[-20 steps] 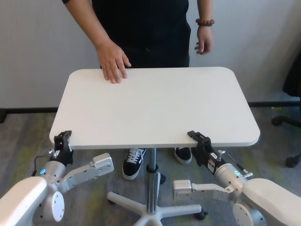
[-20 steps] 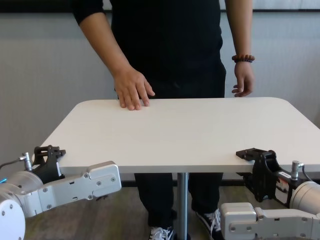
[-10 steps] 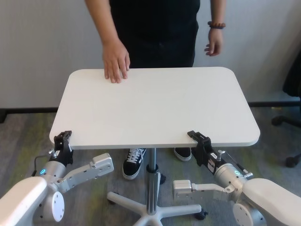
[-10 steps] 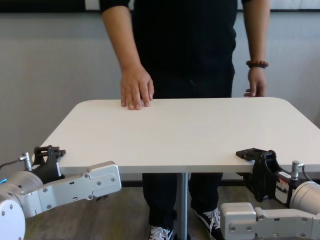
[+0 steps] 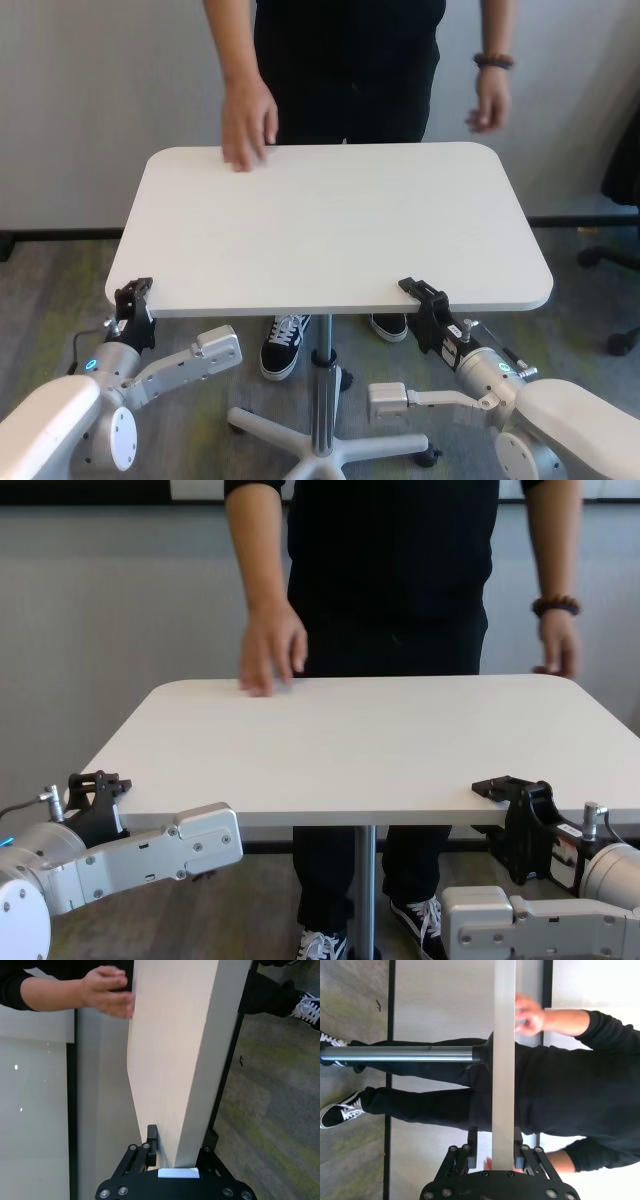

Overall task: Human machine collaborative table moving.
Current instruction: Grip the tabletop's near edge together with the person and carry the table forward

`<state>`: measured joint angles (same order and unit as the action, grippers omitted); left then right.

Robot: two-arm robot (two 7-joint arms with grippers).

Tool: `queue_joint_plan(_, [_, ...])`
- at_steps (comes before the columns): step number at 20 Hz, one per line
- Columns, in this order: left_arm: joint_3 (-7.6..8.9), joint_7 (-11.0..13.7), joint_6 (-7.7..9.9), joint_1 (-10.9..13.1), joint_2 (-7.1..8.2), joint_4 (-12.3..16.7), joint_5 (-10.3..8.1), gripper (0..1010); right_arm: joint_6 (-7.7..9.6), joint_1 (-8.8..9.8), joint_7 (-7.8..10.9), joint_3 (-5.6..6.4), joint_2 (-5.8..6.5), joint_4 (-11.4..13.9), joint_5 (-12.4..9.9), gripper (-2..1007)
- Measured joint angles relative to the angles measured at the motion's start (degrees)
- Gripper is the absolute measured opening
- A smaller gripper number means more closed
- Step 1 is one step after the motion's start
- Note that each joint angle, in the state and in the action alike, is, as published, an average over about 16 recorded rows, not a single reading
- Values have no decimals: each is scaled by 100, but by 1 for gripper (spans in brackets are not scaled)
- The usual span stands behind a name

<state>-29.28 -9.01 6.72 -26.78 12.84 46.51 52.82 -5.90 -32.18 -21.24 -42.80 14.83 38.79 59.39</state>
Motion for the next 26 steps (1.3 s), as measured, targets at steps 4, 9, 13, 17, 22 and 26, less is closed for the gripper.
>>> queue_joint_plan(4, [0, 0, 0, 2, 0, -1, 0, 152, 1, 1, 6, -1, 0, -1, 1, 509])
queue_joint_plan(9, [2, 5, 0, 7, 0, -3, 0, 253, 2, 2, 12, -1, 0, -3, 2, 671])
queue_joint_plan(13, [7, 12, 0, 13, -1, -6, 0, 380, 3, 3, 14, -2, 0, -5, 2, 808])
queue_joint_plan(17, [9, 21, 0, 17, 0, -9, 0, 537, 3, 2, 12, -2, 1, -5, 1, 908])
queue_joint_plan(22, [8, 43, 3, 26, 4, 2, 0, 733, 5, 7, -2, -1, 7, 13, 0, 982])
queue_joint_plan(26, [0, 65, 27, 59, 20, 81, 3, 854, 7, 38, -26, 1, 37, 87, 1, 1001])
